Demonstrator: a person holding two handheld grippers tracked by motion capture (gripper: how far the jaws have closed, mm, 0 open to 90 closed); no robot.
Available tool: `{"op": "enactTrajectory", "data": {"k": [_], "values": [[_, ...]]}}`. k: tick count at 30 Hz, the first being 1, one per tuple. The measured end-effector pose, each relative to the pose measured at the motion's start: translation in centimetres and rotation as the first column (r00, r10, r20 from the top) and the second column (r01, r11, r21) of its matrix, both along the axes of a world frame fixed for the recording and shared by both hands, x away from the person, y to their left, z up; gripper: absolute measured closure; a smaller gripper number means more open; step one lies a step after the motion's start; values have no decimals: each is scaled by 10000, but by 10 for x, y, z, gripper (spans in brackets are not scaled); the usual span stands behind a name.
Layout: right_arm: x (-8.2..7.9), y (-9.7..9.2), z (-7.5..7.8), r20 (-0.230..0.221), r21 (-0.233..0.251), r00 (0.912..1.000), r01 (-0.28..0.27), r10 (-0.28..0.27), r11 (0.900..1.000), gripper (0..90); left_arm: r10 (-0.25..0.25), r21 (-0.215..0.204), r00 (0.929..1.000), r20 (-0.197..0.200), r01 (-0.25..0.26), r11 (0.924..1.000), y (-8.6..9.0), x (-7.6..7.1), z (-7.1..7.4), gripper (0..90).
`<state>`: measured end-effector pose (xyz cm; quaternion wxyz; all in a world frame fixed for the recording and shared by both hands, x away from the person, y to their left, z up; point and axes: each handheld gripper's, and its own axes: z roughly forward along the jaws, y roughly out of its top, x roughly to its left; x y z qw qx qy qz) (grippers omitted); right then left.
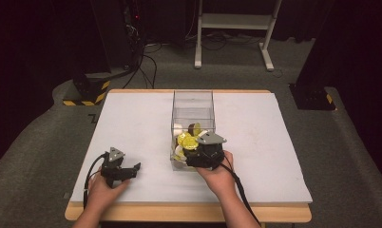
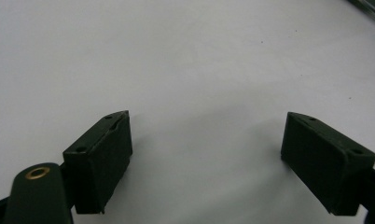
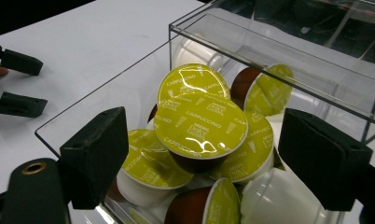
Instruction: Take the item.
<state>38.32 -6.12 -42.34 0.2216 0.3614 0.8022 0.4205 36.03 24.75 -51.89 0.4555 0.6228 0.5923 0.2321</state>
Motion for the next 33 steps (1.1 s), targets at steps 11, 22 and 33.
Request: {"op": "enactTrajectory", "data": {"k": [11, 22, 33], "values": [[4, 17, -3, -160, -266, 9998, 139, -143, 9995, 241, -3, 9, 10000, -7, 3, 10000, 0, 0, 0, 165], [8, 22, -5, -142, -688, 9988, 457, -468, 9966, 307, 1, 1, 10000, -8, -1, 10000, 0, 0, 0, 165], [8, 24, -7, -173, -913, 9980, 596, -614, 9940, 373, -2, 12, 10000, -6, 2, 10000, 0, 0, 0, 165]]}}
